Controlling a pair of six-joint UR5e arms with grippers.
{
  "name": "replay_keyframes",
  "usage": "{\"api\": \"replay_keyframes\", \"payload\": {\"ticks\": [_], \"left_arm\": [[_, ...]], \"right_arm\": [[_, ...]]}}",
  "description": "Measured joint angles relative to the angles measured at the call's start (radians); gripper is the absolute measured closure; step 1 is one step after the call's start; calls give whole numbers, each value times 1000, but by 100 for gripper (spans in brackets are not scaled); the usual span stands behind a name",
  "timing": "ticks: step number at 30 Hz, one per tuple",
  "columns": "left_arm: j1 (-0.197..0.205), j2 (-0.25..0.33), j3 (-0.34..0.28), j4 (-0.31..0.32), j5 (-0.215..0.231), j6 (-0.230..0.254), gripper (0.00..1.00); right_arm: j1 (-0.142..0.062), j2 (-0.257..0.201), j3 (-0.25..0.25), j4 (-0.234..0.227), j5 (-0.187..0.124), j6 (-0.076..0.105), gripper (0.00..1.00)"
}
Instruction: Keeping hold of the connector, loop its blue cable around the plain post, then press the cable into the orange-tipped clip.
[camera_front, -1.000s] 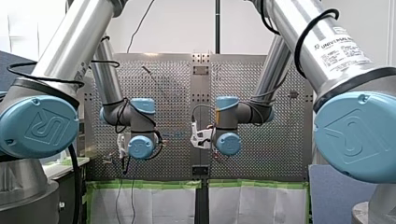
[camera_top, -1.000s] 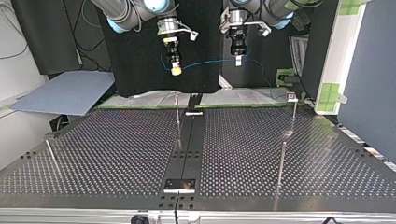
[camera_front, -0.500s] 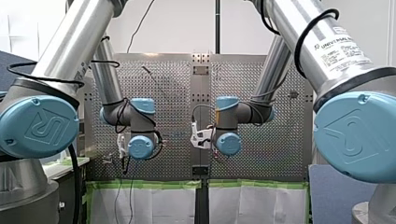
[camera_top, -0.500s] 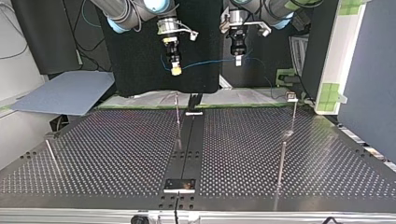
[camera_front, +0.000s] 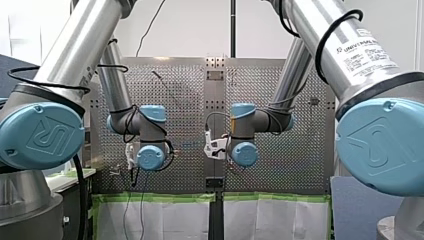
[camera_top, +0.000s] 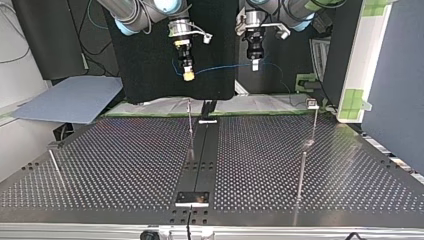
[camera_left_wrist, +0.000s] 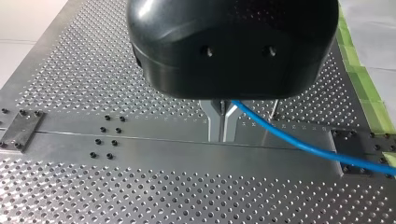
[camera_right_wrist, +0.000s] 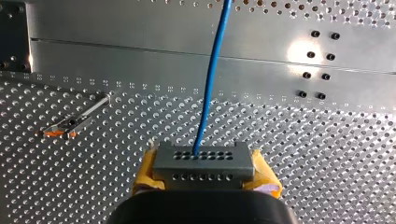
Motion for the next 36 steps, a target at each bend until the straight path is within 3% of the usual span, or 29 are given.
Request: {"api": "replay_keyframes", "payload": {"ticks": [4,36], "left_arm": [[0,0,0,0,0,0,100],[0,0,0,0,0,0,100]], "right_arm": [[0,0,0,0,0,0,100],[0,0,0,0,0,0,100]]}}
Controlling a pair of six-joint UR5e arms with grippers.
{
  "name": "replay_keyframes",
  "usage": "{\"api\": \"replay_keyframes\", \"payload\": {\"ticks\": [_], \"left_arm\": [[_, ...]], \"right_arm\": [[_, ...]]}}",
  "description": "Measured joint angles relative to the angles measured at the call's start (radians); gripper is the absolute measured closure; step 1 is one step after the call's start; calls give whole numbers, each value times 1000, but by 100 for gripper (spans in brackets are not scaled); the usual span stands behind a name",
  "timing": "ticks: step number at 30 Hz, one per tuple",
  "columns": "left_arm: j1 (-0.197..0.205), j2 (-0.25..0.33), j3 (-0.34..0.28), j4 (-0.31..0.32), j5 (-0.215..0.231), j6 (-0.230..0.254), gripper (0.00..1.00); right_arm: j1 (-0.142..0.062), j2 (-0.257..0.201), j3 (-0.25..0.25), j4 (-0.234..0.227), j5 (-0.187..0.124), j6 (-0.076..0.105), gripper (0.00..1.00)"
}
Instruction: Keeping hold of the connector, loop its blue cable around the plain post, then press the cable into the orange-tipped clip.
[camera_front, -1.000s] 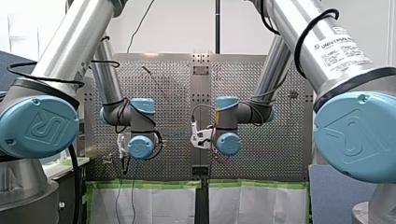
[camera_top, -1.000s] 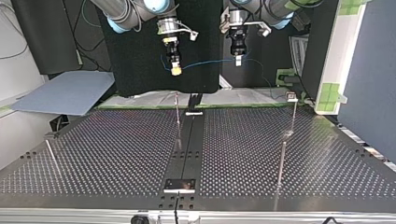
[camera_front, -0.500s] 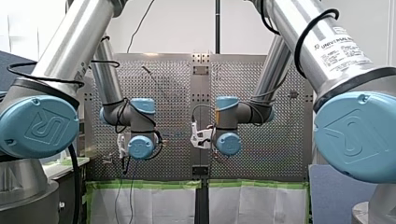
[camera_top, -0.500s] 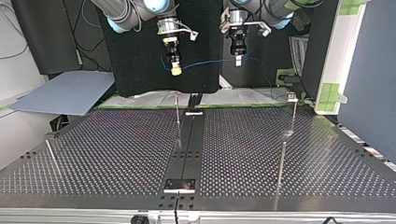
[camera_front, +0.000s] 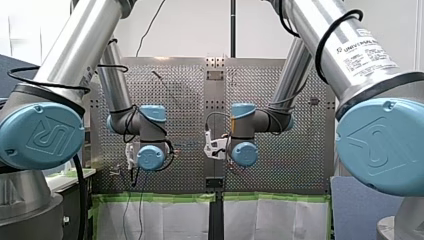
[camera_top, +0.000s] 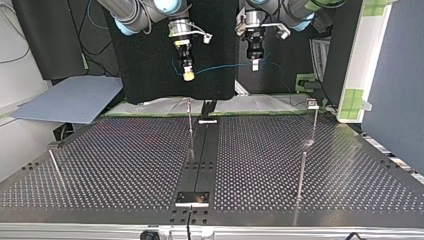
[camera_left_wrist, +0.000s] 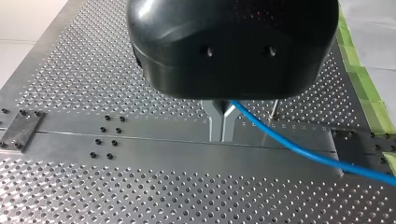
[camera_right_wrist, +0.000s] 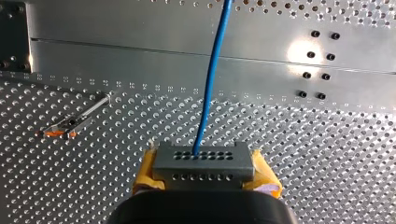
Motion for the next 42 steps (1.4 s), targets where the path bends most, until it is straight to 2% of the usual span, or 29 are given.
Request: {"api": "replay_keyframes", "payload": {"ticks": [32,42], "left_arm": [[0,0,0,0,0,0,100],[25,-44,-15,-16,3,0,100]], "right_arm": [[0,0,0,0,0,0,100],[0,0,0,0,1,0,100]]}}
